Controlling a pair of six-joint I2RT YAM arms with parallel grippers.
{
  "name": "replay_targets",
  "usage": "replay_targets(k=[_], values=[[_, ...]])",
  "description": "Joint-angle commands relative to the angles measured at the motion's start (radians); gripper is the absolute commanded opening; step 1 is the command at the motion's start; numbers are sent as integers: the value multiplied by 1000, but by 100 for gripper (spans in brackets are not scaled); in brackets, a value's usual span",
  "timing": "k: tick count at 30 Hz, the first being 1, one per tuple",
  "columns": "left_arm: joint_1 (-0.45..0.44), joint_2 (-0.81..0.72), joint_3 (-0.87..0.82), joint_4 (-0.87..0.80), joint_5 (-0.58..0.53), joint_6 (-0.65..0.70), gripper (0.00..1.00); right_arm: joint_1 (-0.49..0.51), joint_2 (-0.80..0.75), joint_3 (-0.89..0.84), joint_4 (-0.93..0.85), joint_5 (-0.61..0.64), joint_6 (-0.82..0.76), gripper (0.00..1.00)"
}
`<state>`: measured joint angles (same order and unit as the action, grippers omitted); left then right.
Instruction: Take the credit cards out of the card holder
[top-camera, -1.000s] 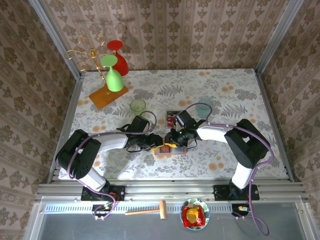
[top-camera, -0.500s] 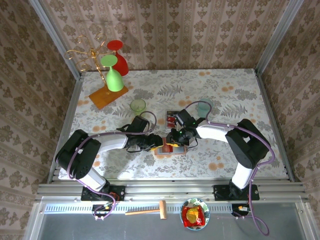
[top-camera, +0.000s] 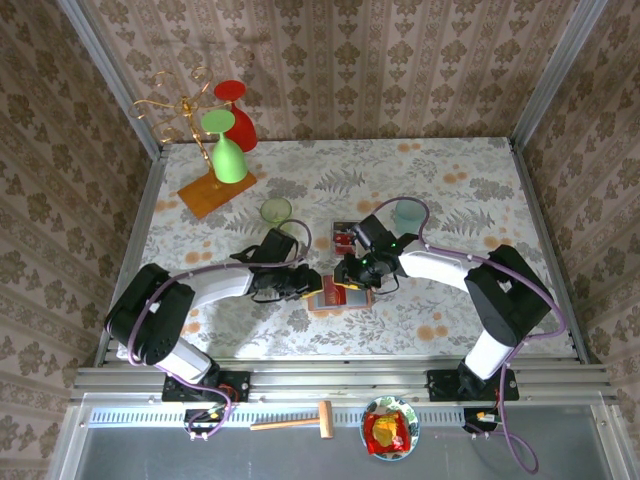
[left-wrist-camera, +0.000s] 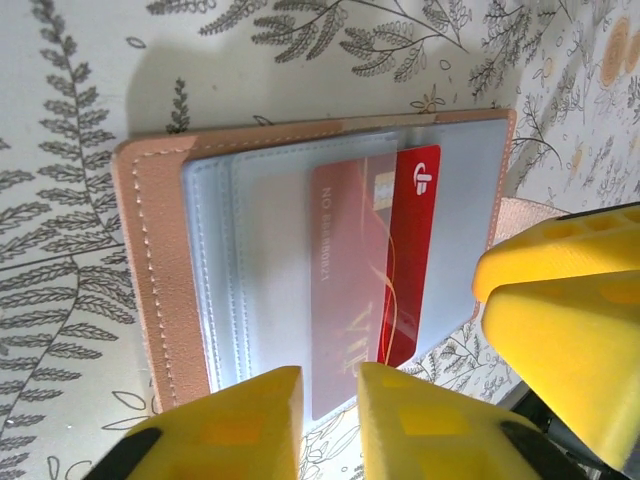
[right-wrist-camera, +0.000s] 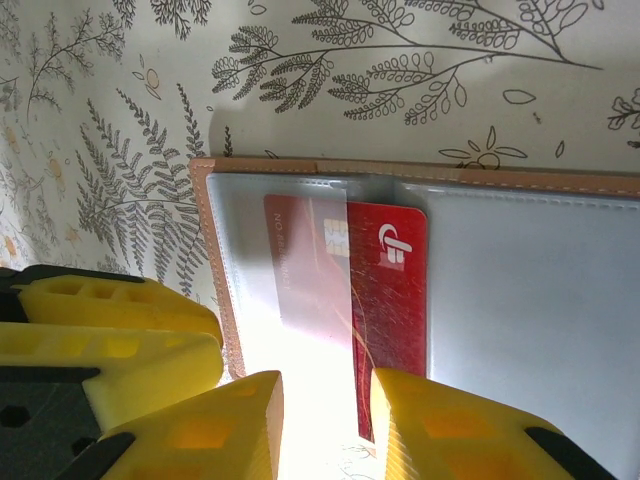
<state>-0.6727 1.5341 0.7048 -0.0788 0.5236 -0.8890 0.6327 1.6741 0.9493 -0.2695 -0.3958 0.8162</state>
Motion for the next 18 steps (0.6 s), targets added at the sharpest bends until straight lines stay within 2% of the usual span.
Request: replay_targets(k=[1,9,18], values=[[-3,-3,35,-21,-1,10,18,-10,-23,-10,-12,12,-10,31],[-10,44,39,-1,3,7,5,-25,-14,-29,9,-3,-12,31],[-14,92,12,49,19,-10,2,-44,1,-41,39,-37,-21,31]])
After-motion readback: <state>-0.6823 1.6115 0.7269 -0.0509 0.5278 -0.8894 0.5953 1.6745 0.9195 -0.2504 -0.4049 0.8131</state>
